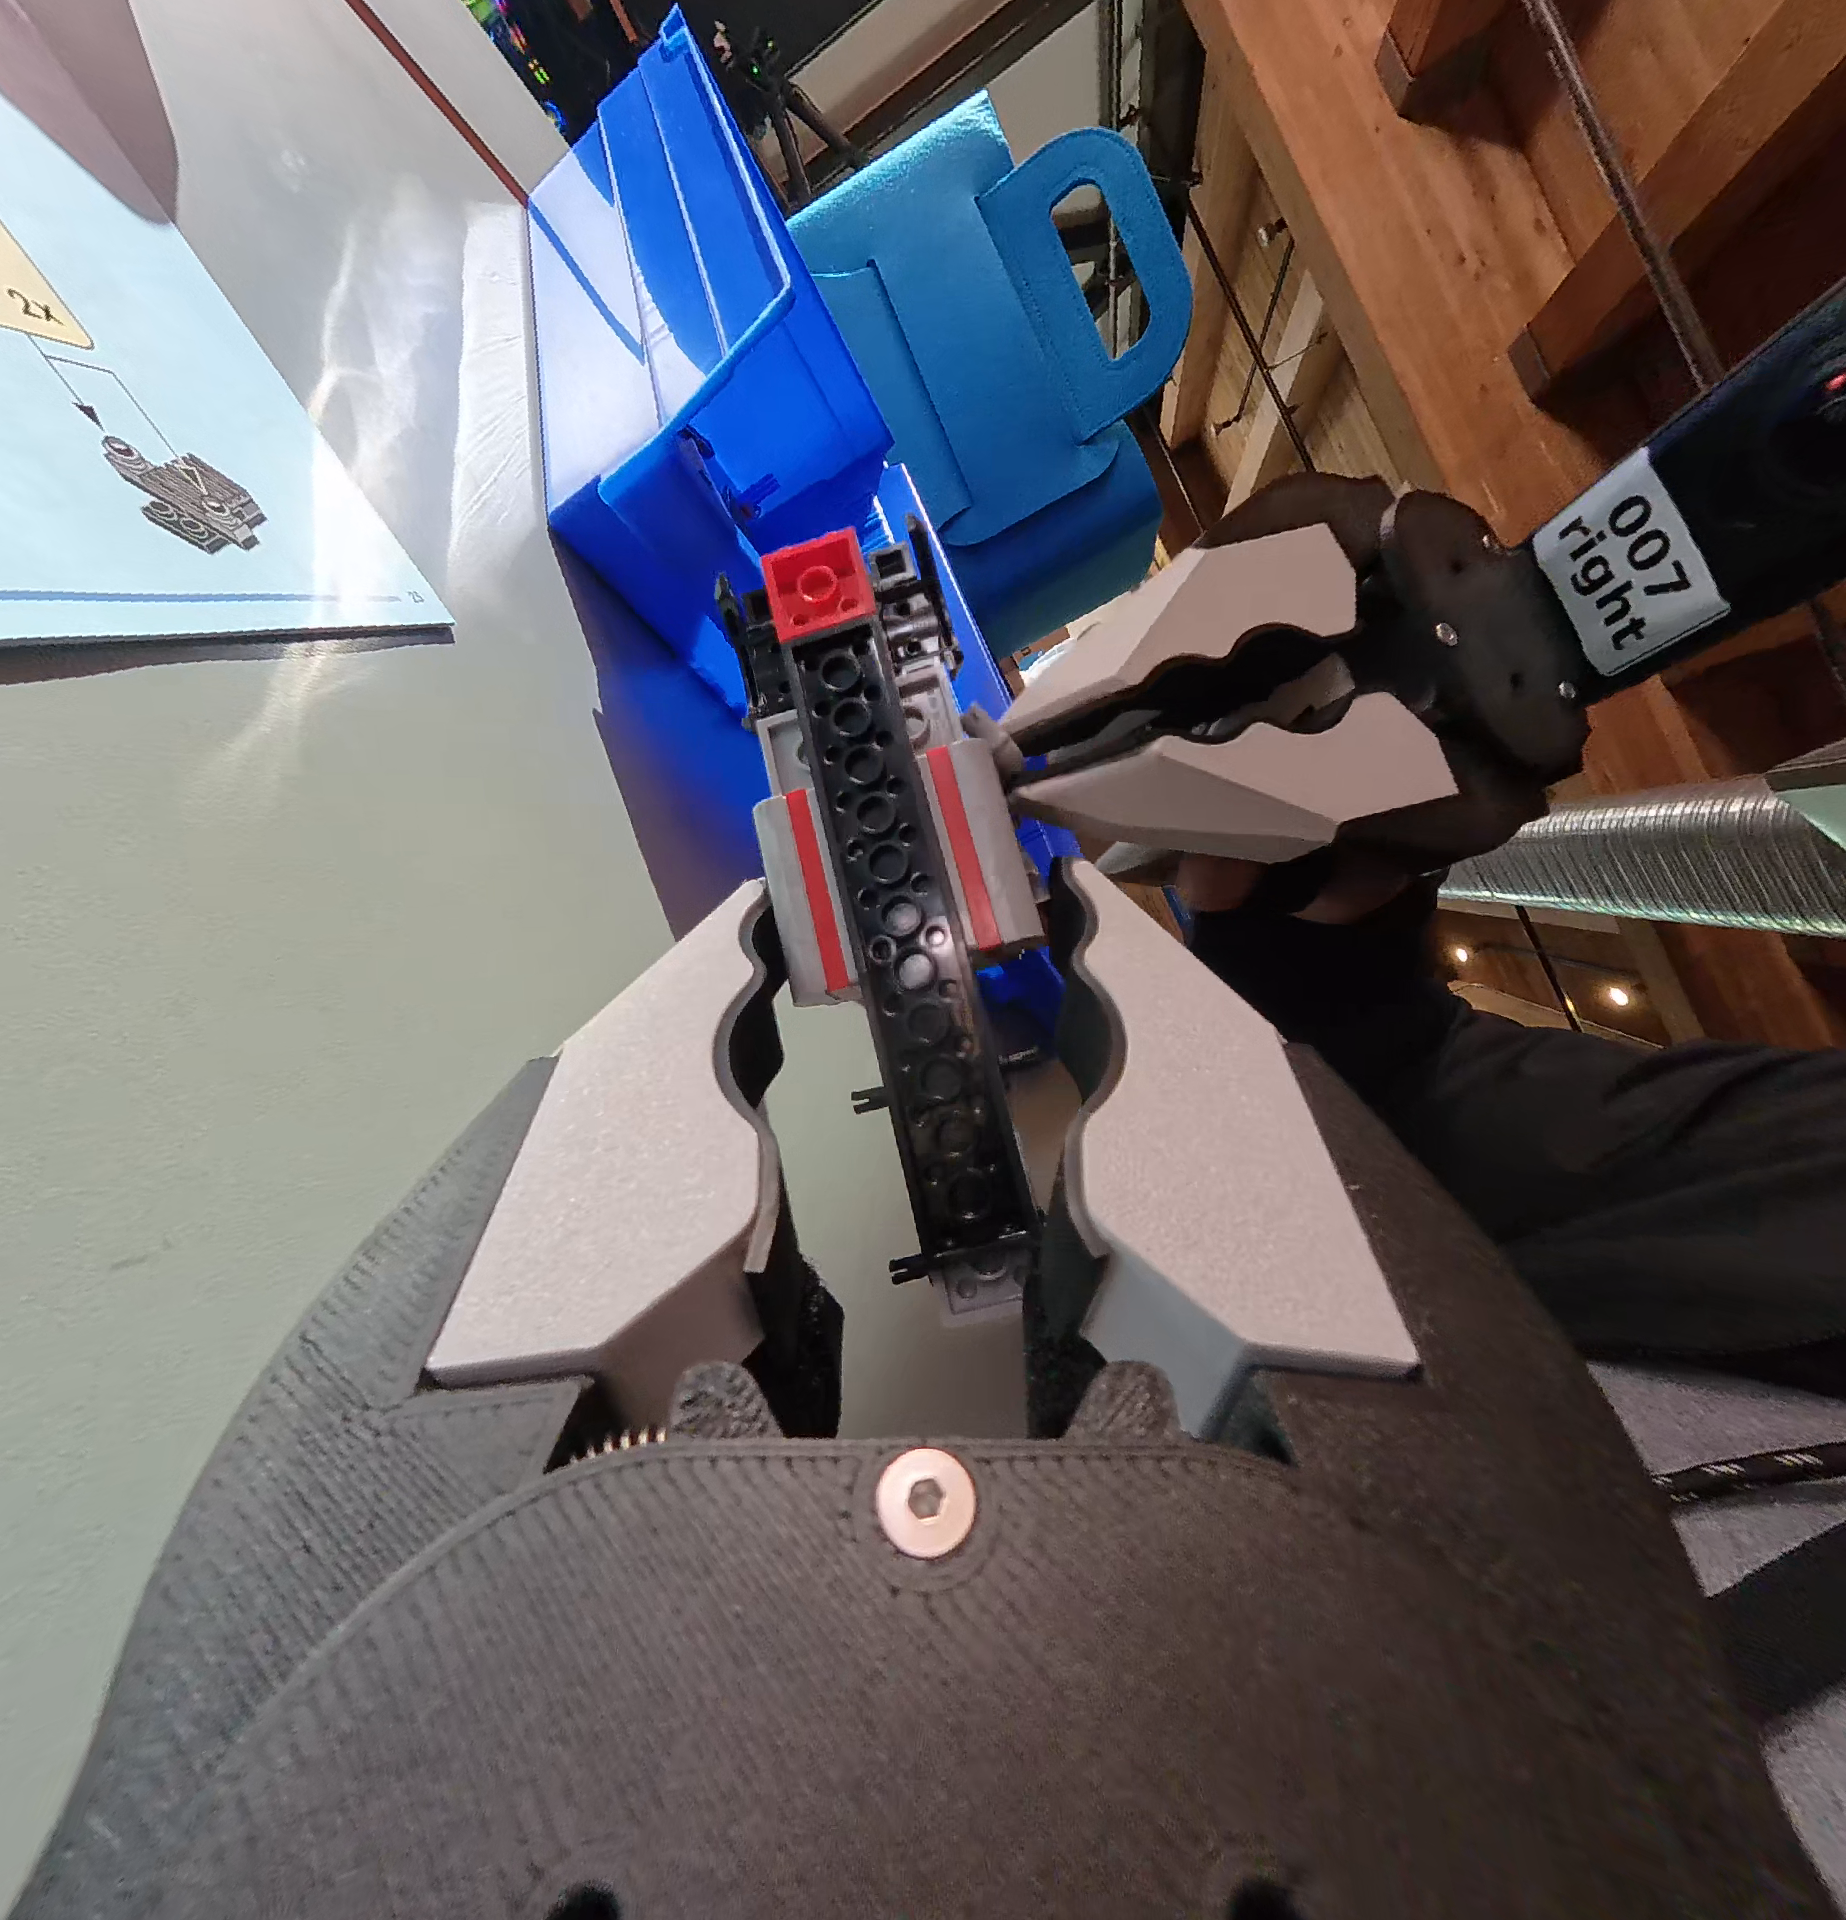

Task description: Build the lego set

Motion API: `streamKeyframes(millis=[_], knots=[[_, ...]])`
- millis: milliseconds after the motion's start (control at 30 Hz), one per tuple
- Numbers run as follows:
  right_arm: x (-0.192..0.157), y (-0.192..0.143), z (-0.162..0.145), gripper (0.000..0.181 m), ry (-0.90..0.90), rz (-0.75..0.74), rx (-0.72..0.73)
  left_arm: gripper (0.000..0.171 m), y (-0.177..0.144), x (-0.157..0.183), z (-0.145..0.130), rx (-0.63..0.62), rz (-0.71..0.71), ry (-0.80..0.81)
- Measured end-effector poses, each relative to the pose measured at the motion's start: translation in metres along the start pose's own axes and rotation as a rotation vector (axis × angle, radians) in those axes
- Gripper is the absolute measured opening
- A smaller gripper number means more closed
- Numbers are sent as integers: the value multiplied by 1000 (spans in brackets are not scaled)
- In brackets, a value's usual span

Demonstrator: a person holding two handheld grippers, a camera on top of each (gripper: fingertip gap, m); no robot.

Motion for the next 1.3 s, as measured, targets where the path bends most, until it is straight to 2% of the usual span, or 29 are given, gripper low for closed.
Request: streamKeyframes(millis=[167,567,1300], knots=[[0,5,-3,6,-49,-56,-35,51,1,0,-1,-5,12,6],[4,2,3,18,-160,-241,-42,52,-1,-1,1,5,-6,-15],[8,-3,7,26,-186,-290,-27,51,-1,-1,0,1,-9,-13]])
Point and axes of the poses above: each gripper's, where its closed fingertips meet, y out along the fingers, z out of its top, x = y × z across the jaws, the point moved 3 cm from there along -y, back along the fingers, and after that the axes turned 15 degrees about -x, right-handed, at the moved point
